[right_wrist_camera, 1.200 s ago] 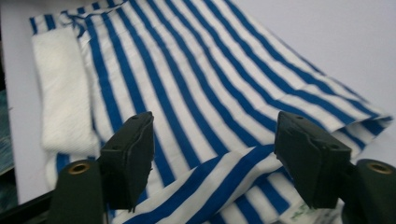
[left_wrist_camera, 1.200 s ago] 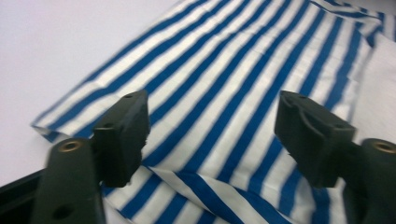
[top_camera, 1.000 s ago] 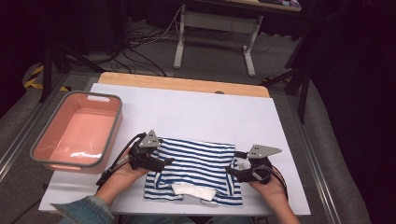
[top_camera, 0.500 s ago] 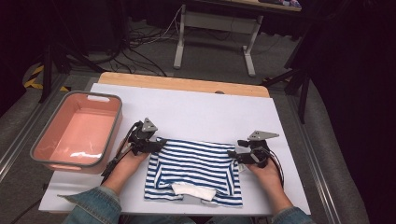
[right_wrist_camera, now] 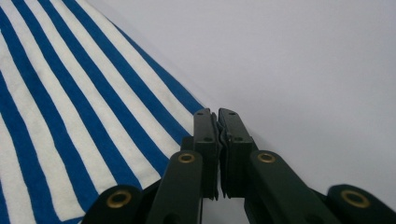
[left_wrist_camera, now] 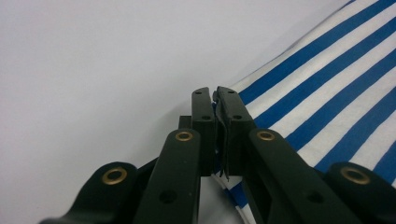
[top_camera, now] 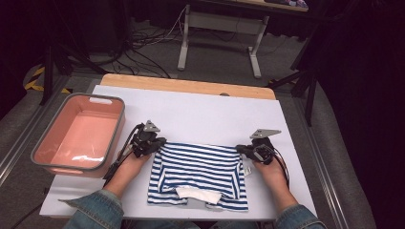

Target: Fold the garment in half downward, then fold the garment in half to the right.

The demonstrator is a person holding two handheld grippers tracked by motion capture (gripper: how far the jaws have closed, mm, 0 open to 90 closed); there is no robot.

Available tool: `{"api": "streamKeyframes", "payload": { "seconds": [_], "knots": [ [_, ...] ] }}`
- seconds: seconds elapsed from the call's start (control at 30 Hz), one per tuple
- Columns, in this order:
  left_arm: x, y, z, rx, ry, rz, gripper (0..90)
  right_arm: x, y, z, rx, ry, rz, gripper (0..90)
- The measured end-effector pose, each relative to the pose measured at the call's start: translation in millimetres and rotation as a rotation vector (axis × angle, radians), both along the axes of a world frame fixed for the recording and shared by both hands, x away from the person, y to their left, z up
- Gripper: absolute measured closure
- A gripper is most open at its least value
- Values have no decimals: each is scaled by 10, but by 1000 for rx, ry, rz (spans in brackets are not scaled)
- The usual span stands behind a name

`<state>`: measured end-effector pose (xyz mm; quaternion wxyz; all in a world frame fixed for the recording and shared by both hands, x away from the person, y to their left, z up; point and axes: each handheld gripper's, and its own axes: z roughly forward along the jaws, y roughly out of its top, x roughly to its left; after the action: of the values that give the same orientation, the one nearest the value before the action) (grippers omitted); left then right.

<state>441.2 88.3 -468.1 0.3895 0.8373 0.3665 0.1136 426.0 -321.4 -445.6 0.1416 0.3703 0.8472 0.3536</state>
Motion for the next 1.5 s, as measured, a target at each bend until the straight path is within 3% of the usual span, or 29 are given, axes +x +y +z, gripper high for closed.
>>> {"api": "streamKeyframes", "payload": {
  "seconds": [0.07,0.13,0.23,0.43,0.57,0.67,0.8,0.87,0.9,1.03,1.07,1.27,1.4,1.5],
  "knots": [
    [-2,-7,19,6,-21,7,865,16,-2,26,-5,-8,-3,873],
    [32,-23,46,15,-18,18,865,61,-8,77,-23,-29,-9,872],
    [114,-72,89,-2,-66,36,863,193,-21,137,-55,-58,-27,872],
    [242,-113,59,-20,-78,34,860,336,-73,97,-58,-65,-70,869],
    [285,-117,37,-51,-87,34,858,345,-65,67,-61,-63,-80,860],
    [293,-104,29,-64,-70,36,838,335,-49,69,-44,-64,-85,768],
    [281,-67,79,-115,-80,39,641,294,-34,132,-14,-81,-87,551],
    [269,-57,112,-132,-98,37,557,248,-17,194,-5,-108,-90,451],
    [264,-56,129,-132,-103,34,468,192,8,255,16,-133,-88,392],
    [249,-50,196,-147,-126,24,370,108,78,324,56,-144,-74,322],
    [245,-50,210,-159,-123,24,305,45,150,361,64,-153,-52,289],
    [236,-7,270,-153,-127,-1,182,-93,341,438,102,-167,19,260],
    [244,32,284,-162,-112,2,140,-177,495,483,123,-174,74,261],
    [246,39,300,-144,-99,-22,113,-242,655,509,139,-172,129,266]
  ]
}}
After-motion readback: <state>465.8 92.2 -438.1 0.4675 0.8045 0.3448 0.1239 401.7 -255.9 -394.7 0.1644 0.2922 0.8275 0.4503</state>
